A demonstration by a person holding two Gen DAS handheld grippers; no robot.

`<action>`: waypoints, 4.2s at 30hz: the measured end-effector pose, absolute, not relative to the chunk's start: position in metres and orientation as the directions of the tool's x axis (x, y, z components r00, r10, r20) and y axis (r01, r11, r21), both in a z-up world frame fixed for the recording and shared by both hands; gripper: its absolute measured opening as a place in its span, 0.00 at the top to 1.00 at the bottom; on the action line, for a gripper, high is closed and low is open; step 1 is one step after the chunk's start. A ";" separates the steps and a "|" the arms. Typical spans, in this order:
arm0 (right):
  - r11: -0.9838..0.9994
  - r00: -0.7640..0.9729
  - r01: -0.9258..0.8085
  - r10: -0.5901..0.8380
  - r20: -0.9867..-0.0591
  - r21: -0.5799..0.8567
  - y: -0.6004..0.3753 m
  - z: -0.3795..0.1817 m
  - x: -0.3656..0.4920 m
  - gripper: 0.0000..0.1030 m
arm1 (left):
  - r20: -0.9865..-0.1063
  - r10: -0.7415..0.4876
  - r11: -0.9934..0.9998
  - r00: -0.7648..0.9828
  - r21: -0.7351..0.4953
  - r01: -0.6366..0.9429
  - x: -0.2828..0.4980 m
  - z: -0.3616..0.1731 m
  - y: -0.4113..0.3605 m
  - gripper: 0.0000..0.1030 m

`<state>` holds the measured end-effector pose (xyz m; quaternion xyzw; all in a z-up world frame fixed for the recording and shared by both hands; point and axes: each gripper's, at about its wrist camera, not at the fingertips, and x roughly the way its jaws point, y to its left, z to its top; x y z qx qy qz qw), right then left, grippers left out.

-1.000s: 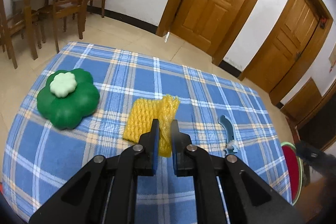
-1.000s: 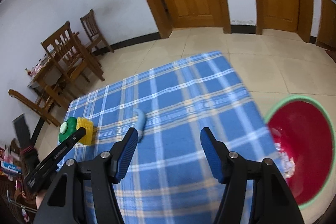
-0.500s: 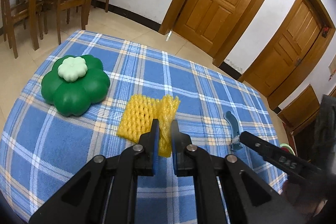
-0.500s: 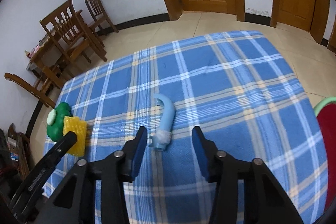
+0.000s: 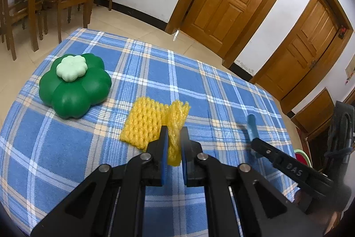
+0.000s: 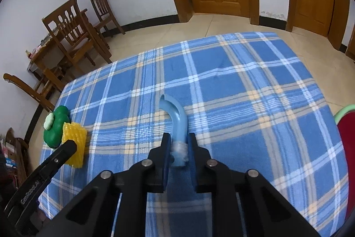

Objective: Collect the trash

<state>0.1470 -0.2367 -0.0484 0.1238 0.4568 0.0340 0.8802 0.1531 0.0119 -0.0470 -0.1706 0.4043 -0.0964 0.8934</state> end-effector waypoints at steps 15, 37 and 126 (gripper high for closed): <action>0.951 0.630 0.114 0.156 -0.761 0.289 -0.292 -0.025 0.092 0.83 | -0.685 -0.313 0.928 0.658 -0.367 0.059 0.151 -0.044 0.003 0.91; 0.868 0.685 0.327 0.054 -0.727 0.373 -0.405 -0.018 -0.005 0.83 | -0.664 -0.392 0.917 0.637 -0.335 0.216 0.107 -0.004 -0.061 0.91; 0.739 0.753 0.480 -0.071 -0.654 0.473 -0.527 -0.028 -0.109 0.57 | -0.726 -0.595 0.712 0.346 -0.275 0.647 0.050 0.011 -0.314 0.49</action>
